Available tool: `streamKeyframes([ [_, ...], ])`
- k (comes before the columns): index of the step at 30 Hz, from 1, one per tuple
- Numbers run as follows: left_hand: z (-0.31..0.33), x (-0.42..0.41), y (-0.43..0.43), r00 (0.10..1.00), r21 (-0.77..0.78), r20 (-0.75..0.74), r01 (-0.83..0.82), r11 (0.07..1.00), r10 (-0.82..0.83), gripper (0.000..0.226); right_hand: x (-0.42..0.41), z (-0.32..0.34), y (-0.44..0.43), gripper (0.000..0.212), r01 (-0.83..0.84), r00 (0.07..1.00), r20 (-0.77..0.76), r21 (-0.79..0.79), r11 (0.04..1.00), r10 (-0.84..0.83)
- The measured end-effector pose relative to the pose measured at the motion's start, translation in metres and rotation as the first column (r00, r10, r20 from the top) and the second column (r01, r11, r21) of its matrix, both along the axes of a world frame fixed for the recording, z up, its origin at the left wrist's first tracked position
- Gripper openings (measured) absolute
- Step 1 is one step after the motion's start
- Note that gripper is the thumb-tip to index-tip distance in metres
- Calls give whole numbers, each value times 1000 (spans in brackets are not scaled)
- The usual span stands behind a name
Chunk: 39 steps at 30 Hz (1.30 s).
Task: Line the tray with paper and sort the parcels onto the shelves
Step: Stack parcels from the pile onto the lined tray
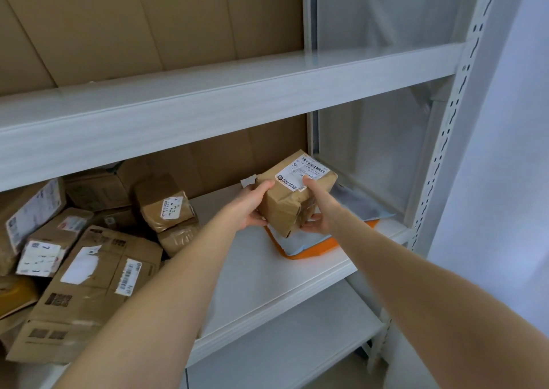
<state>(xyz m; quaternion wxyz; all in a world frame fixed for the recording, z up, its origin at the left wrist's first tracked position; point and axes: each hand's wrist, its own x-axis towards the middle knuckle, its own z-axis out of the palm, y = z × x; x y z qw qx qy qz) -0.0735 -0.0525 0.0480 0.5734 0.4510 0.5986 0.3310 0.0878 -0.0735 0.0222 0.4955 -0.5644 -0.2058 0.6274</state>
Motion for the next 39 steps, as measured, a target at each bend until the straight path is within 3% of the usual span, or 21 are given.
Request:
streamKeyframes([
  [3,0,14,6,997,-107,72,17,994,-9,75,14,-4,10,66,19,1000,-13,15,1000,-19],
  [8,-5,33,17,990,-116,143,5,993,12,59,41,-9,20,61,-28,999,-39,20,999,29],
  [10,-6,42,20,991,-94,133,6,996,7,56,51,-10,24,57,-43,998,-50,21,999,44],
  [16,-13,63,25,1000,6,28,-14,1000,13,76,72,-11,37,65,-64,997,-47,29,998,65],
  [21,-21,66,32,996,68,73,-49,996,44,49,77,-15,49,68,-108,994,-23,35,994,109],
  [24,-24,57,47,997,204,-32,-59,977,67,64,80,-19,59,66,-53,995,82,21,998,51],
  [27,-28,48,64,993,296,-114,3,955,33,87,86,-21,75,58,93,995,21,50,994,-94],
  [29,-27,44,75,991,319,-132,45,947,-3,101,87,-19,83,45,101,995,-4,53,993,-101],
  [34,-24,36,108,995,289,-97,48,956,-21,112,81,-15,106,22,78,993,89,35,996,-81],
  [39,-19,36,135,999,229,47,-27,973,16,107,68,-18,136,24,155,987,10,129,979,-158],
])
